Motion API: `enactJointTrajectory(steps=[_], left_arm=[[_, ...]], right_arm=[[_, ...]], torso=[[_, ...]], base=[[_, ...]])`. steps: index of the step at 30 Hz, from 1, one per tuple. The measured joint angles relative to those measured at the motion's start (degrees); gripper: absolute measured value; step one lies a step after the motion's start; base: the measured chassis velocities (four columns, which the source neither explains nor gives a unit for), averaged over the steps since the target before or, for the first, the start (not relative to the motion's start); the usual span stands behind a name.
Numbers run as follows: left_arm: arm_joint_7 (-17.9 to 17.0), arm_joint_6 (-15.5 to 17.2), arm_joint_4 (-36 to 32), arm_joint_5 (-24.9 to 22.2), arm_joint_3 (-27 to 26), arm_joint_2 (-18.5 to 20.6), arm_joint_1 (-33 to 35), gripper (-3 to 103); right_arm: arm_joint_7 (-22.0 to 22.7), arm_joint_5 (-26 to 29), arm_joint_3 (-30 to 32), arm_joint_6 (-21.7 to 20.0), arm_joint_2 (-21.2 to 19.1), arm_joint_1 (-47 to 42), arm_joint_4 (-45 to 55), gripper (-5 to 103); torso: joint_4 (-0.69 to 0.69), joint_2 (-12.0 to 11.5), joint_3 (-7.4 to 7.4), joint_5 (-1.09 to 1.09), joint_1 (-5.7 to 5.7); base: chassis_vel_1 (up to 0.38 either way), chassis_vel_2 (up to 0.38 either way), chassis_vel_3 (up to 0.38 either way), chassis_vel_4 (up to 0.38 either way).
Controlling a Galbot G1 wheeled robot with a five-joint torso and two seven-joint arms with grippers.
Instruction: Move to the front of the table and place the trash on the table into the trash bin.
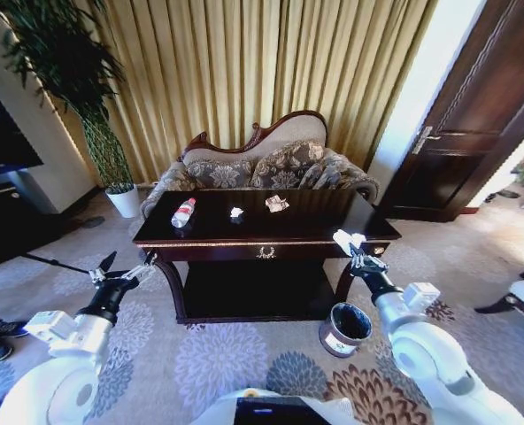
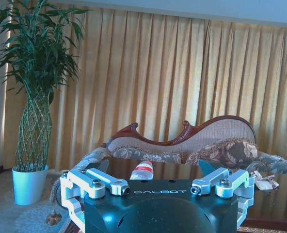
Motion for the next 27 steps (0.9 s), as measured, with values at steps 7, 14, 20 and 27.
enactJointTrajectory(steps=[7,14,20,27], left_arm=[[0.0,0.0,0.0,0.0,0.0,0.0,0.0,100],[0.1,0.0,0.0,0.0,-0.3,-0.1,0.1,100],[0.1,0.0,0.0,0.3,0.1,-0.6,0.2,100],[0.1,0.0,0.0,0.4,0.2,-0.6,0.8,100]], right_arm=[[0.0,0.1,-0.1,0.0,0.2,0.1,-1.4,0],[0.4,0.2,-1.0,-2.1,0.2,2.8,-14.0,0],[1.8,0.7,-5.3,-3.5,0.9,11.5,-31.4,0],[1.7,-1.5,-9.2,-2.8,1.6,21.7,-53.8,0]], torso=[[0.00,0.0,0.02,-0.01,0.05],[-0.01,0.0,0.01,0.00,0.03],[0.01,0.0,0.02,0.00,0.03],[-0.01,0.0,0.02,0.02,0.03]], base=[[0.003,-0.003,-0.007,0.002],[0.000,0.000,0.000,0.000],[0.000,0.000,0.000,0.000],[0.000,0.000,0.000,0.000]])
